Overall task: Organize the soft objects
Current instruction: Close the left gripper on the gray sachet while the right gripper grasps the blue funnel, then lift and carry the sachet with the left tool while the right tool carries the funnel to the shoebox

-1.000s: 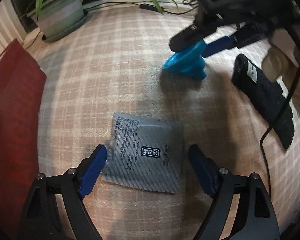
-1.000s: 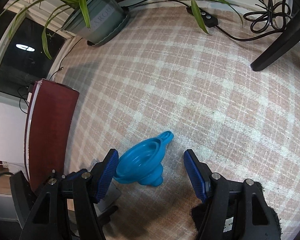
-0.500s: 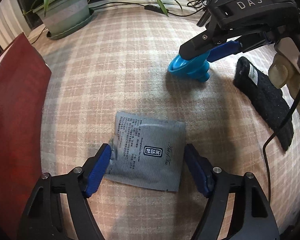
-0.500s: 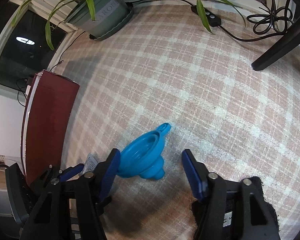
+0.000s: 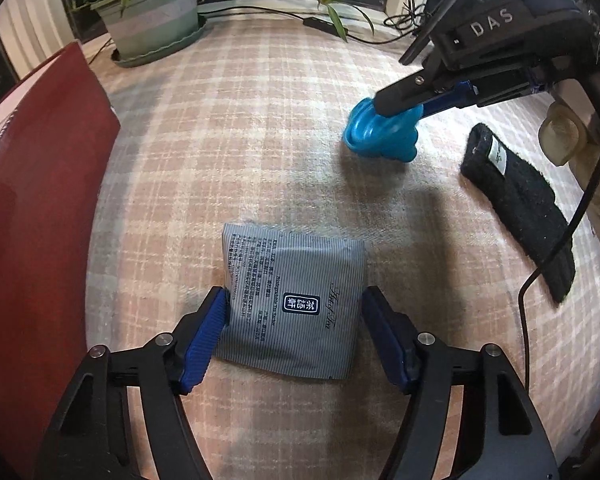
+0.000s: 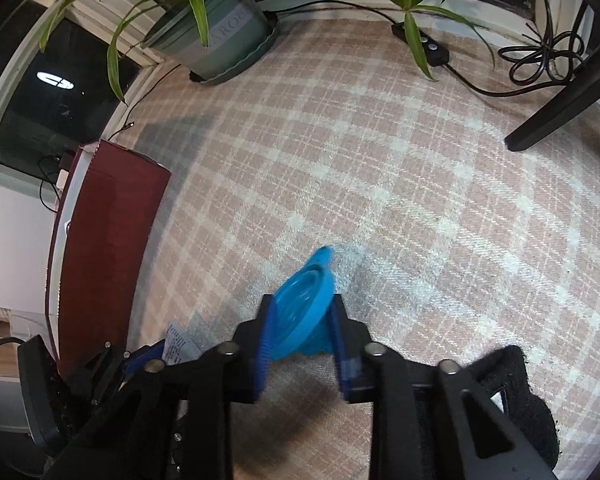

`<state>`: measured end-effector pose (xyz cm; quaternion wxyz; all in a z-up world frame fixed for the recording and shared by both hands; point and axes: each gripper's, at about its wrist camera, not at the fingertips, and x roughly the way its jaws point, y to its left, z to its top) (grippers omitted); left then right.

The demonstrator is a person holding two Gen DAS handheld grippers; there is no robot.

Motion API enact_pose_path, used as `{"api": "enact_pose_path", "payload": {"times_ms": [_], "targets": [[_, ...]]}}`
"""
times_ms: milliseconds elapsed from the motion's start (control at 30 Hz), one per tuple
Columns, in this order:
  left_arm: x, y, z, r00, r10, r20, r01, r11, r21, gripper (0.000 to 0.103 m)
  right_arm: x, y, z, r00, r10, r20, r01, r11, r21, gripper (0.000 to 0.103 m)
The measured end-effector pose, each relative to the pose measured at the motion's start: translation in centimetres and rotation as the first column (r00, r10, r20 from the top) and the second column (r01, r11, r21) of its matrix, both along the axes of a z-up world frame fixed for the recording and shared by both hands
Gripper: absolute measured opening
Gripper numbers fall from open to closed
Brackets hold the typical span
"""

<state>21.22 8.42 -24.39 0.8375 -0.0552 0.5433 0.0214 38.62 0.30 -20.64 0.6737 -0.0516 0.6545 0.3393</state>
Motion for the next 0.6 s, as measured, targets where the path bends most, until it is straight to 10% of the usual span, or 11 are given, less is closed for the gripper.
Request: {"api": "enact_pose_path", "payload": {"times_ms": [600], "targets": [[-0.49, 0.38, -0.08, 1.000, 0.008, 0.000, -0.008, 1.000, 0.007, 0.050, -0.65, -0.01, 0.63, 0.999, 0.026, 0.044, -0.025, 1.000, -0.006, 0.009]]}}
